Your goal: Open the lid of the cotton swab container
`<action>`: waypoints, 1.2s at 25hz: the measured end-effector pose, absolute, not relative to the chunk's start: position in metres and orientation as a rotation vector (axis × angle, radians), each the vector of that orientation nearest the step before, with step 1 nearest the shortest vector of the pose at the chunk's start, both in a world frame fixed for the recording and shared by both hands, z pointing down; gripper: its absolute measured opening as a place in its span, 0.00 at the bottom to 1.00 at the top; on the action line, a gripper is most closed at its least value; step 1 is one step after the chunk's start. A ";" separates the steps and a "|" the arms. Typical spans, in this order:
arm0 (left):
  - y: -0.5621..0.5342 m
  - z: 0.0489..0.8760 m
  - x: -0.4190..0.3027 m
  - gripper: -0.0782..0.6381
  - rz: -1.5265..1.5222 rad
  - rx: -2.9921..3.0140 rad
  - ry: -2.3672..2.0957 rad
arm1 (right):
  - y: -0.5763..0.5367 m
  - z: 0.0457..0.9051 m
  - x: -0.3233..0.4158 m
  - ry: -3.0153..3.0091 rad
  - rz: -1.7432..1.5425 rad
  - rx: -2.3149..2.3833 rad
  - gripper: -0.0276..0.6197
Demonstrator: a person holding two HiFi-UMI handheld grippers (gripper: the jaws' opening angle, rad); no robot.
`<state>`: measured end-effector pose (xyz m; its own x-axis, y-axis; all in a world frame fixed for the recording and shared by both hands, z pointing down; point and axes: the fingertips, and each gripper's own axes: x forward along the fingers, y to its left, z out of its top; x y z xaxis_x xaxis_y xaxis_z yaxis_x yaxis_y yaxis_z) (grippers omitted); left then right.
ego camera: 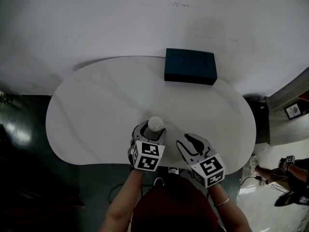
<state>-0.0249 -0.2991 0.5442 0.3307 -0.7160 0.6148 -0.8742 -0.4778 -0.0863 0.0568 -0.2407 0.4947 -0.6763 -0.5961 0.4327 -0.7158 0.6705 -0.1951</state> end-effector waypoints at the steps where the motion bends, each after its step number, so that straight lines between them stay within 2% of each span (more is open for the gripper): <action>1: -0.300 0.545 -0.025 0.49 0.879 2.333 -1.441 | -0.241 0.495 0.058 -2.553 0.504 1.039 0.25; 14: -0.291 0.537 -0.019 0.49 0.875 2.397 -1.346 | -0.240 0.485 0.055 -2.573 0.466 1.011 0.25; 30: -0.225 0.493 -0.019 0.49 0.891 2.588 -1.072 | -0.197 0.441 0.003 -2.678 0.253 0.794 0.28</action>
<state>-0.0195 -0.2247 0.4927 0.5546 -0.5750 0.6015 -0.6965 -0.7163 -0.0426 0.0030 -0.1973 0.4415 -0.7881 -0.4955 0.3652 -0.5552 0.8285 -0.0740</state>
